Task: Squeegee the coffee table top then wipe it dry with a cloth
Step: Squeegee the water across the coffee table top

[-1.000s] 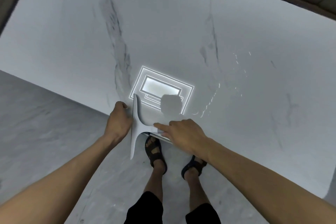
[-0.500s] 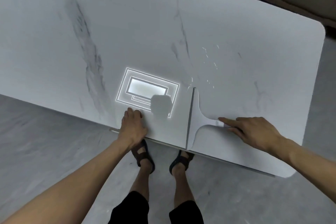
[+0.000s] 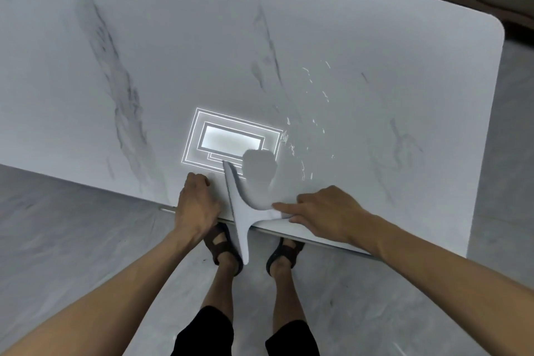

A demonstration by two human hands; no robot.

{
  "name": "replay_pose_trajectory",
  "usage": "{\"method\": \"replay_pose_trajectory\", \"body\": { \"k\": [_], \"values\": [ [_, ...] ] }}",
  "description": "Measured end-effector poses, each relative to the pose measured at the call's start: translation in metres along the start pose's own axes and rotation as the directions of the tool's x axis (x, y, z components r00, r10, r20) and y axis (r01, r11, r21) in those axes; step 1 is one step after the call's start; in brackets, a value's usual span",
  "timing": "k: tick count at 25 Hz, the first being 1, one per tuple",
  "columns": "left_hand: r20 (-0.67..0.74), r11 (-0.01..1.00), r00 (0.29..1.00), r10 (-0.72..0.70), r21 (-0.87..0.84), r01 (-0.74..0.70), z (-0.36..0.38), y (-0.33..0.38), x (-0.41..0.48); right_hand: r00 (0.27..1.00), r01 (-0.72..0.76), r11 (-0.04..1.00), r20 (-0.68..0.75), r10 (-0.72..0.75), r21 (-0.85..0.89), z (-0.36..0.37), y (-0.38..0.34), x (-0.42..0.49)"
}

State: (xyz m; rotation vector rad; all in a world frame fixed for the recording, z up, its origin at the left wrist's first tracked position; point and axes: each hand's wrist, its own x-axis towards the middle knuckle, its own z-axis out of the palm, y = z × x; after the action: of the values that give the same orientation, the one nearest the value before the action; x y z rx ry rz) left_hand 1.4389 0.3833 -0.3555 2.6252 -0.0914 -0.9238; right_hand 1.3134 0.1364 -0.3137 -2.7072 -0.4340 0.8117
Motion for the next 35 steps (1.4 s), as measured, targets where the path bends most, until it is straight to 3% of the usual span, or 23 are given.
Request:
{"method": "replay_pose_trajectory", "body": {
  "k": [3,9,14,17,20,23,28,31,35],
  "values": [
    [0.023,1.0,1.0,0.012,0.008,-0.012,0.008,0.006,-0.003,0.999,0.04,0.999,-0.009,-0.04,-0.025,0.011,0.006,0.009],
    [0.069,0.952,0.981,0.184,0.235,-0.195,0.034,0.028,-0.015,0.994,-0.098,0.995,-0.059,0.096,-0.03,0.005,0.081,-0.06],
    [0.237,0.937,0.968,0.077,0.314,-0.151,0.048,0.053,-0.017,0.963,-0.271,0.961,-0.025,0.27,-0.059,-0.015,0.136,-0.119],
    [0.203,0.962,0.977,0.071,0.246,-0.121,0.043,0.06,-0.016,0.945,-0.326,0.939,-0.01,0.326,-0.107,-0.03,0.151,-0.142],
    [0.088,0.996,0.996,0.017,0.083,-0.025,0.036,0.059,-0.019,0.967,-0.252,0.961,-0.001,0.254,-0.117,-0.038,0.141,-0.141],
    [0.006,0.994,0.995,-0.095,-0.051,0.095,0.027,0.05,-0.018,0.997,-0.039,0.995,0.056,0.044,-0.092,-0.035,0.108,-0.098],
    [-0.068,0.969,0.977,-0.201,-0.158,0.188,0.017,0.029,-0.005,0.967,0.23,0.97,0.135,-0.217,-0.084,-0.022,0.039,0.015],
    [-0.07,0.965,0.977,-0.202,-0.187,0.186,0.016,0.019,0.005,0.96,0.266,0.957,0.119,-0.253,-0.112,-0.02,0.031,0.058],
    [-0.017,0.969,0.985,-0.17,-0.185,0.163,0.014,0.024,0.019,0.987,0.158,0.986,0.0,-0.158,-0.061,-0.03,0.067,0.067]
  ]
}}
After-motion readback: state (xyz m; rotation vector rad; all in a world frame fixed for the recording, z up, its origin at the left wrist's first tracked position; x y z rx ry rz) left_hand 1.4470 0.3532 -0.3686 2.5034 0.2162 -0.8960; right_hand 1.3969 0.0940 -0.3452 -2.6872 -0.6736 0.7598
